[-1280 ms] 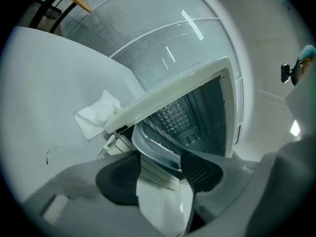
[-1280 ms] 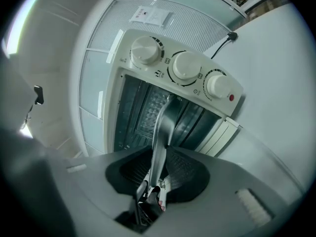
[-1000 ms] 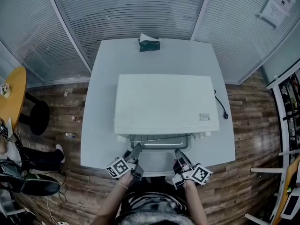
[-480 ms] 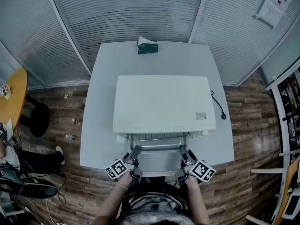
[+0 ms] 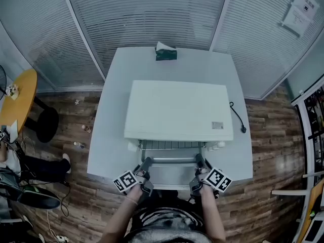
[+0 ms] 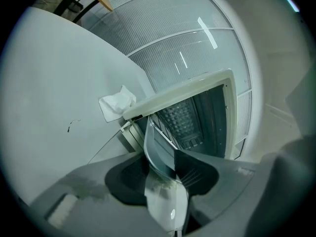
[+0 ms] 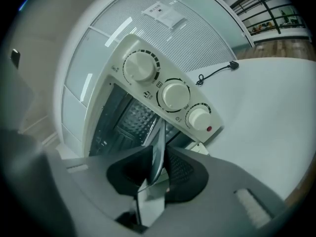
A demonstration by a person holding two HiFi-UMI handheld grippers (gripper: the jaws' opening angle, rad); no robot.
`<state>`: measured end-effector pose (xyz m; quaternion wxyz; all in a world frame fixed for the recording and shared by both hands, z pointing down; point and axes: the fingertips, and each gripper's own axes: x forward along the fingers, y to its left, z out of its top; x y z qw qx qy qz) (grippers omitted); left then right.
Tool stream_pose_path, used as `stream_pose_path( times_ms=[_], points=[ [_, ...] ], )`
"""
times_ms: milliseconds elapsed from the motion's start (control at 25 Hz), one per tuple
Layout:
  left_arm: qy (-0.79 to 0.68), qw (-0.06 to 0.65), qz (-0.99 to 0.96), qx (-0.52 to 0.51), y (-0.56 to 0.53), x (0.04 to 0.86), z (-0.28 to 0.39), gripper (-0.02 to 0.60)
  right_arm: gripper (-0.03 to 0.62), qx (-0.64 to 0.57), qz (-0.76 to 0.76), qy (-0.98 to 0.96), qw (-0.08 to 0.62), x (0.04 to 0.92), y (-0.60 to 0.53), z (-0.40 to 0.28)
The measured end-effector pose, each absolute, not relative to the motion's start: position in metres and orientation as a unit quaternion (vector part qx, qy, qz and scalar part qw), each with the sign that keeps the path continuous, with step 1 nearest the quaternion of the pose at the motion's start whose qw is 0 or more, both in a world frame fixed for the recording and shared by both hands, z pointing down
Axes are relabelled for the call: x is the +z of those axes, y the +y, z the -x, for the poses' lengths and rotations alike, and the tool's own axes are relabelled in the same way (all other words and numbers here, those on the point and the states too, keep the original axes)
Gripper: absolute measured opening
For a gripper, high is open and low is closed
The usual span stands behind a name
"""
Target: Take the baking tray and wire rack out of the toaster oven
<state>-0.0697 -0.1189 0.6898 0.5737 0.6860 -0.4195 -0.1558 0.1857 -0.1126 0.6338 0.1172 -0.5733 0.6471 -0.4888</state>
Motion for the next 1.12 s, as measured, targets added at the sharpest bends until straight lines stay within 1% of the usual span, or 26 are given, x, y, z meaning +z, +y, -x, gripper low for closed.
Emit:
stream_pose_path(
  times_ms=[120,400,760,1120],
  points=[
    [-0.423,0.571,-0.685,-0.158,-0.108,0.687,0.071,0.163,0.075,-0.489,0.57,0.651,0.111,0.632,-0.102,-0.184],
    [-0.435,0.567,-0.678,-0.171,-0.079,0.685,0.075,0.164,0.083,-0.506,0.554,0.65,0.122,0.635,-0.076,-0.184],
    [-0.428,0.568,-0.684,-0.161,-0.053,0.682,0.078,0.164,0.082,-0.508,0.558,0.643,0.129,0.636,-0.046,-0.181],
    [-0.409,0.567,-0.702,-0.136,-0.034,0.677,0.085,0.164,0.078,-0.498,0.589,0.629,0.101,0.636,-0.011,-0.173]
  ],
)
